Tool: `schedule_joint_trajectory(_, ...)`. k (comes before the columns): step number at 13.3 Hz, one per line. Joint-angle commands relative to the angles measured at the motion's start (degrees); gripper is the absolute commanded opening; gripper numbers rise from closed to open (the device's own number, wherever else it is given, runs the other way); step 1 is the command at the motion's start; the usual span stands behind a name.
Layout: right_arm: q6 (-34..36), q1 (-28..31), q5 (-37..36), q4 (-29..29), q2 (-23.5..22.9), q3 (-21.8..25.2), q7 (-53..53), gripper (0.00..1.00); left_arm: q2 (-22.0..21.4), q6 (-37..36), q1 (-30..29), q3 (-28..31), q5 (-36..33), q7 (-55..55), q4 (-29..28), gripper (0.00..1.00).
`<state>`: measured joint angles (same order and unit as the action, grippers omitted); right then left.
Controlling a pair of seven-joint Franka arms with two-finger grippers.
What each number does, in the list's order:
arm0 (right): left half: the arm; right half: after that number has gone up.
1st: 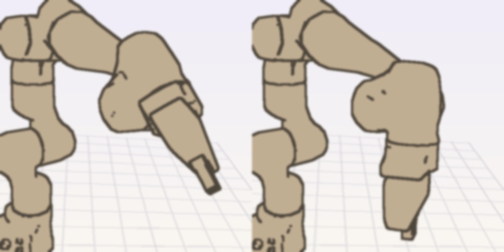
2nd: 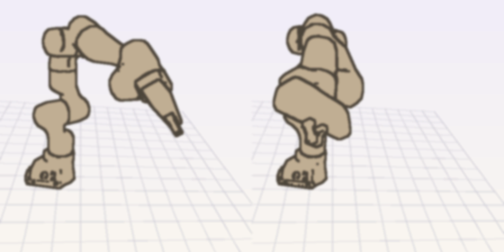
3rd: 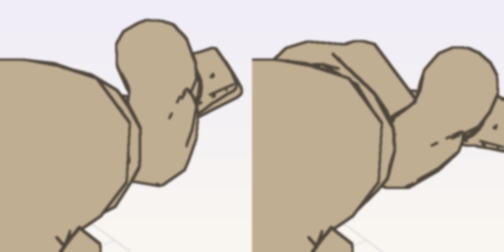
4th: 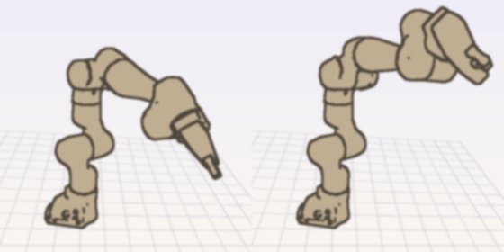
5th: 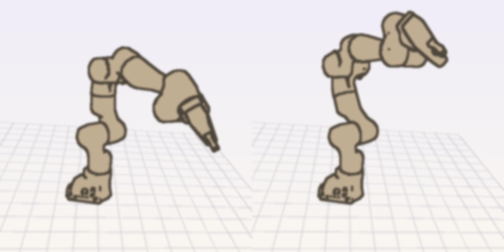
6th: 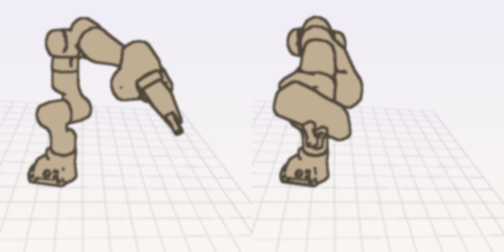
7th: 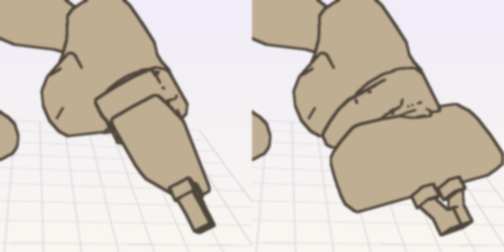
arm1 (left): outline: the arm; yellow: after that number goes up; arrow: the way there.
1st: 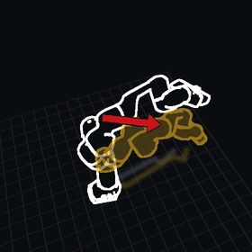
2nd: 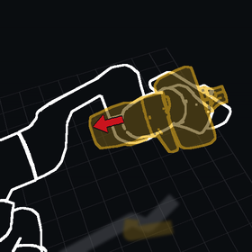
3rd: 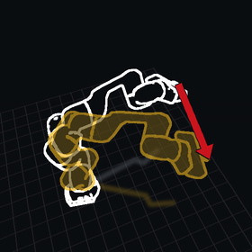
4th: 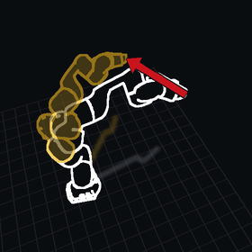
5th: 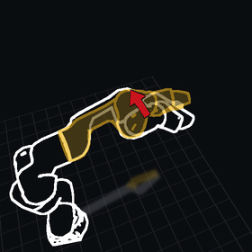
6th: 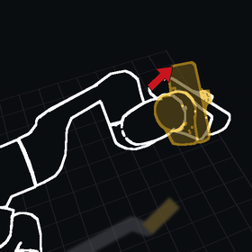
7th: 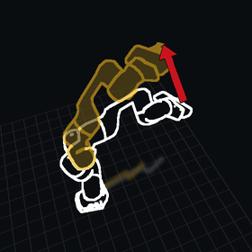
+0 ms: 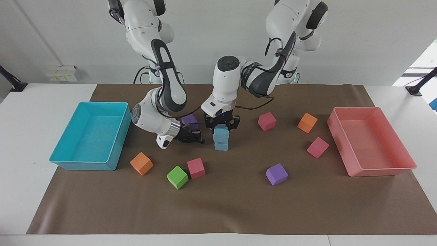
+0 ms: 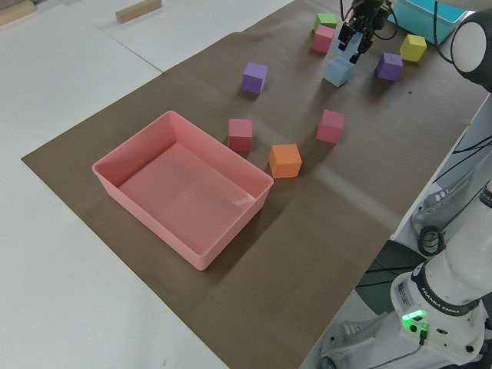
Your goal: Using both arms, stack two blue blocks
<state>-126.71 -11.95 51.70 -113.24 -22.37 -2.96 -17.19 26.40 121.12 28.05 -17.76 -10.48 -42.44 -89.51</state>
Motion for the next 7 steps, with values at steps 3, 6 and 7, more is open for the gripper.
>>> schedule_joint_trajectory(3, -0.91, 0.43, 2.18, -0.14, -0.04, -0.47, -2.5, 0.0, 1.46, -3.6, 1.13, 0.8, -2.79, 0.61, 3.2, 0.24)
schedule_joint_trajectory(6, -0.91, 0.52, 2.18, -0.22, -0.04, -0.47, -2.5, 0.0, 1.64, -3.78, 1.13, 0.8, -3.06, 0.61, 3.11, 0.24)
schedule_joint_trajectory(7, -0.82, 0.52, 2.18, -0.22, -0.04, -0.47, -2.5, 0.0, 1.73, -3.61, 1.13, 0.8, -3.06, 0.61, 3.02, 0.24)
